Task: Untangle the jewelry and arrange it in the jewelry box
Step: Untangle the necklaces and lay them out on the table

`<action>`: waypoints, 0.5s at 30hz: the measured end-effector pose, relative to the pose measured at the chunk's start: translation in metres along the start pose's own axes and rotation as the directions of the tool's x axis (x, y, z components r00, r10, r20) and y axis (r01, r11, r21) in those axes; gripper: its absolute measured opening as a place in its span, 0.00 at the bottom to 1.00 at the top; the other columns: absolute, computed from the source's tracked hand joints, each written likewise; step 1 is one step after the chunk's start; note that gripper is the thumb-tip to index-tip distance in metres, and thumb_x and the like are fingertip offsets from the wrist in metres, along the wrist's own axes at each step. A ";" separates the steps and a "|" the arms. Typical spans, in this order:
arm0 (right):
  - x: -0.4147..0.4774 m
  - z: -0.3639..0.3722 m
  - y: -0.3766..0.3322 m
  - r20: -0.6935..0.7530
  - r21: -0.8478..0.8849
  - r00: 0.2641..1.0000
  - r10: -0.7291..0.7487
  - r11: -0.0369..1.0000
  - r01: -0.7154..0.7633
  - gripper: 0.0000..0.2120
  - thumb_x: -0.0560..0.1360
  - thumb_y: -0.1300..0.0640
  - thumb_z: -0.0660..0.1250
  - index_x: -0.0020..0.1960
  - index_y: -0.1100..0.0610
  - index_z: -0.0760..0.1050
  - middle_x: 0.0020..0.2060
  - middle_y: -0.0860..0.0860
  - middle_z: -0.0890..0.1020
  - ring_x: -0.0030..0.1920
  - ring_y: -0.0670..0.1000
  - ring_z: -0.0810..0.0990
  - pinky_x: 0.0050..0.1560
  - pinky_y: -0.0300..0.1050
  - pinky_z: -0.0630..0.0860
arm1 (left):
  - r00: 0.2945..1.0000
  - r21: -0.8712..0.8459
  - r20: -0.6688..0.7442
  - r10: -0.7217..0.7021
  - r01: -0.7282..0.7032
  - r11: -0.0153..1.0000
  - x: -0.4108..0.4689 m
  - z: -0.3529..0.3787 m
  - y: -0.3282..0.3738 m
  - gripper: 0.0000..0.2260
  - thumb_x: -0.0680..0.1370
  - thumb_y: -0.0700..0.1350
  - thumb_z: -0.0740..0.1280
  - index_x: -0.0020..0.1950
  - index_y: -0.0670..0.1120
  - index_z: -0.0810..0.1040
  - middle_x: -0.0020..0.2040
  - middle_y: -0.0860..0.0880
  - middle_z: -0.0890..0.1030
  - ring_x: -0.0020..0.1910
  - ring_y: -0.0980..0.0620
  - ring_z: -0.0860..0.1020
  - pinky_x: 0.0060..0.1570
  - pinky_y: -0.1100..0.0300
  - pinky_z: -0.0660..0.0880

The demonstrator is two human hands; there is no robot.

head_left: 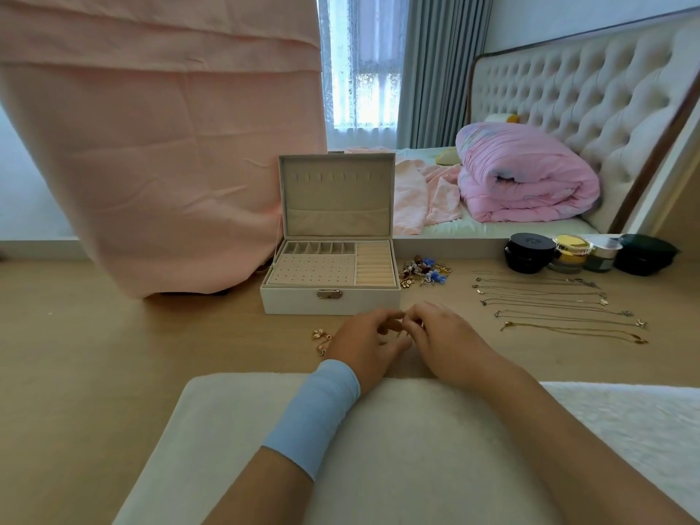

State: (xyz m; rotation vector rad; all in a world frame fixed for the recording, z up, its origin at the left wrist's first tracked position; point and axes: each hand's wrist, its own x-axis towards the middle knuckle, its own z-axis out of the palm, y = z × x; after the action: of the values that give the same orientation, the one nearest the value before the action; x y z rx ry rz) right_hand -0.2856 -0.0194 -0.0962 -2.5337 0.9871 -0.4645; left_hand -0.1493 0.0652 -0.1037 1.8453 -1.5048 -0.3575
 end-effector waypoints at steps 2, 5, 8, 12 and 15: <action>-0.001 -0.001 -0.003 -0.021 0.220 0.999 0.035 0.975 -0.030 0.09 0.84 0.55 0.57 0.49 0.53 0.74 0.44 0.50 0.77 0.46 0.50 0.75 0.47 0.44 0.72 | 0.997 -0.218 -0.038 -0.067 0.057 0.974 0.000 0.000 0.005 0.12 0.76 0.48 0.71 0.59 0.54 0.79 0.44 0.55 0.84 0.43 0.60 0.80 0.48 0.64 0.76; -0.003 -0.003 -0.009 -0.045 0.414 0.996 0.082 0.909 -0.056 0.11 0.85 0.56 0.56 0.48 0.56 0.74 0.43 0.55 0.80 0.44 0.52 0.78 0.46 0.48 0.74 | 0.996 -0.276 -0.054 -0.071 0.054 0.960 0.001 -0.007 0.003 0.05 0.76 0.47 0.71 0.52 0.53 0.83 0.40 0.53 0.84 0.40 0.56 0.82 0.50 0.56 0.80; -0.003 -0.002 -0.014 -0.038 0.561 0.993 0.114 0.824 -0.073 0.12 0.85 0.58 0.55 0.48 0.58 0.75 0.42 0.53 0.82 0.41 0.48 0.80 0.47 0.47 0.77 | 0.997 -0.149 -0.074 -0.027 0.016 0.989 0.001 -0.022 0.001 0.05 0.77 0.46 0.69 0.45 0.56 0.83 0.40 0.56 0.83 0.41 0.55 0.80 0.46 0.62 0.78; -0.004 -0.003 -0.026 0.013 0.770 0.997 0.077 0.635 -0.059 0.12 0.85 0.60 0.56 0.49 0.59 0.77 0.38 0.50 0.85 0.41 0.49 0.82 0.50 0.47 0.79 | 0.998 -0.438 -0.031 -0.058 0.038 0.898 -0.001 -0.040 0.005 0.08 0.78 0.42 0.67 0.39 0.48 0.81 0.33 0.50 0.77 0.34 0.53 0.75 0.39 0.60 0.74; -0.006 -0.008 -0.032 0.038 0.853 0.999 -0.011 0.522 -0.027 0.10 0.84 0.60 0.58 0.51 0.62 0.76 0.35 0.52 0.82 0.39 0.50 0.81 0.51 0.46 0.79 | 0.993 -0.624 -0.013 -0.113 0.080 0.777 -0.001 -0.052 0.009 0.10 0.80 0.38 0.63 0.41 0.44 0.79 0.28 0.52 0.72 0.31 0.52 0.71 0.37 0.61 0.72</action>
State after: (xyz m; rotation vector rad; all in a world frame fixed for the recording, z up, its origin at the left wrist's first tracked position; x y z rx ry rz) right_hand -0.2750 0.0043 -0.0758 -1.6011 0.5209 -0.6865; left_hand -0.1243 0.0844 -0.0610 1.3766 -1.0709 -0.7560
